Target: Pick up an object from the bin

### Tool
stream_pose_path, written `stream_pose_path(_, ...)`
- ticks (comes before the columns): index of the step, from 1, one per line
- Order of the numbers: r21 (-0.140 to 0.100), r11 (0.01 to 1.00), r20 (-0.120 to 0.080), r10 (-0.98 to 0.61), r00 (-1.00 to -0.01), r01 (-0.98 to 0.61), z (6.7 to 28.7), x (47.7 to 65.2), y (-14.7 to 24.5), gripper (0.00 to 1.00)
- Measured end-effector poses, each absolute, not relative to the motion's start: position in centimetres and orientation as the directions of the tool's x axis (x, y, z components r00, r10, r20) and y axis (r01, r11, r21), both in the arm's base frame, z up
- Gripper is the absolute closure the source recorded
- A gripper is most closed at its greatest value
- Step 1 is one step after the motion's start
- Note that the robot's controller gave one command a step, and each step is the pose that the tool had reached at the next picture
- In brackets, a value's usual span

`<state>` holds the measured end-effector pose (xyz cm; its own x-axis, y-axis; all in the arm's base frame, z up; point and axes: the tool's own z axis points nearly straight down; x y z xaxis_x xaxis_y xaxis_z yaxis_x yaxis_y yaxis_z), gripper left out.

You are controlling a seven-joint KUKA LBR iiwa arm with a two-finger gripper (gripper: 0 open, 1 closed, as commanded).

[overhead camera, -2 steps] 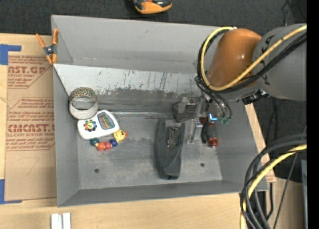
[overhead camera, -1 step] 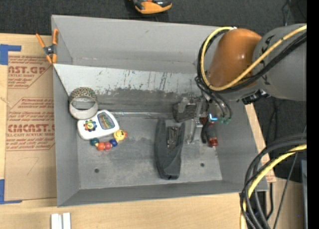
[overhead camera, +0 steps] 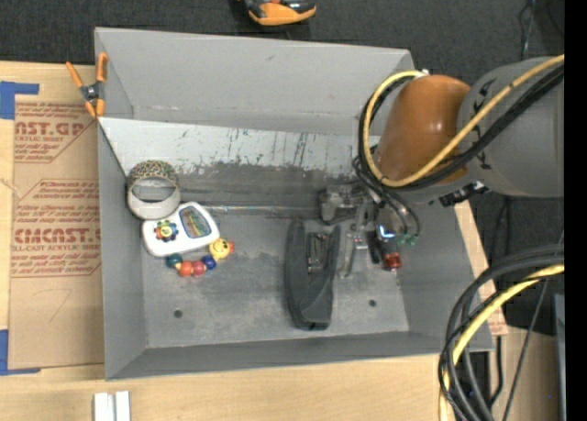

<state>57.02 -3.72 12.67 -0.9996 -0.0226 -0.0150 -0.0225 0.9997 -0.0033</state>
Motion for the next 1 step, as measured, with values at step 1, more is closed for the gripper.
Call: stream_pose_path(1,-0.012,0.946,-0.02,-0.323,-0.946,-0.323,9.47,55.01,1.74,0.0)
